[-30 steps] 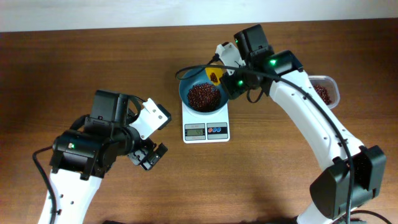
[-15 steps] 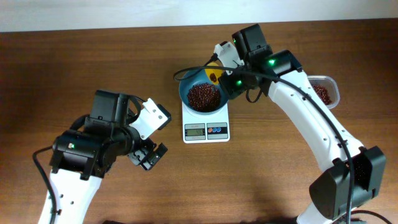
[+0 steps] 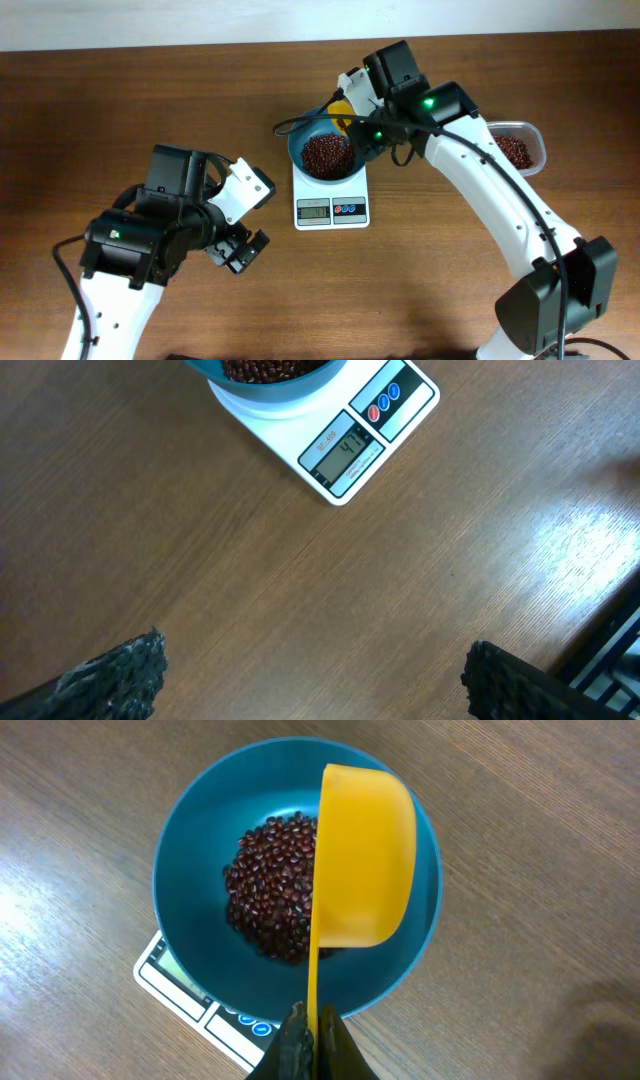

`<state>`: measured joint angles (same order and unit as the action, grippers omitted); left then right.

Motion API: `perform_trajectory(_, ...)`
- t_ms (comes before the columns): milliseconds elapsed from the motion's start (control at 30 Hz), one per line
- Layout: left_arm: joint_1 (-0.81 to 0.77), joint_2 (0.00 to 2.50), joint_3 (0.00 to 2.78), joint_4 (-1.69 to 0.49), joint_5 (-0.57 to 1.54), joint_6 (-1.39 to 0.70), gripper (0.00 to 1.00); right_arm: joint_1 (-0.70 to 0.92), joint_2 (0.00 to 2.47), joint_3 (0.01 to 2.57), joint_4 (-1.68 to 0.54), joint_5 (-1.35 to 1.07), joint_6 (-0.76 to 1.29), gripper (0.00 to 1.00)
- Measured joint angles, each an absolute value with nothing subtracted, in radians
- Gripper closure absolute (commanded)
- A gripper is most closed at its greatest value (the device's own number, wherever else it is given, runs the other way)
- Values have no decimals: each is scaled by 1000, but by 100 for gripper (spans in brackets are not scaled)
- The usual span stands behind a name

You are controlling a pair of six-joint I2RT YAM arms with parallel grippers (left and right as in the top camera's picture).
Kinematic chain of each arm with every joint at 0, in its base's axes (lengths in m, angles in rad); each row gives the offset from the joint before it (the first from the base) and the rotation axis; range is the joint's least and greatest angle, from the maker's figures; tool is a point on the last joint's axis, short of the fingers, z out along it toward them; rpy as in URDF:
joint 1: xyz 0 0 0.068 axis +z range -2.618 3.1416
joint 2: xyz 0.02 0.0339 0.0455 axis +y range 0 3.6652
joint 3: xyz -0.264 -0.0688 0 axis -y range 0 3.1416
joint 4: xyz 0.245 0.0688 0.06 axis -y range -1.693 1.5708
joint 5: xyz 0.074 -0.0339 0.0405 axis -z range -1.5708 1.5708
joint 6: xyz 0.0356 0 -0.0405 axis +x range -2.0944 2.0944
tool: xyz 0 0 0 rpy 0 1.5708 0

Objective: Scoop item into bowl and weigh 50g on scale
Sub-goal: 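Tilt the scoop over the teal bowl to pour beans in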

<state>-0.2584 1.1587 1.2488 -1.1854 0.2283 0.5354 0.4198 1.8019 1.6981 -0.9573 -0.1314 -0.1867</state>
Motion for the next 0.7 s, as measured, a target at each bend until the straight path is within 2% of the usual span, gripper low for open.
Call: perform_trajectory(700, -258, 1159, 1249, -1185, 228, 535, 1, 447, 1802, 1699, -964, -119, -183, 96)
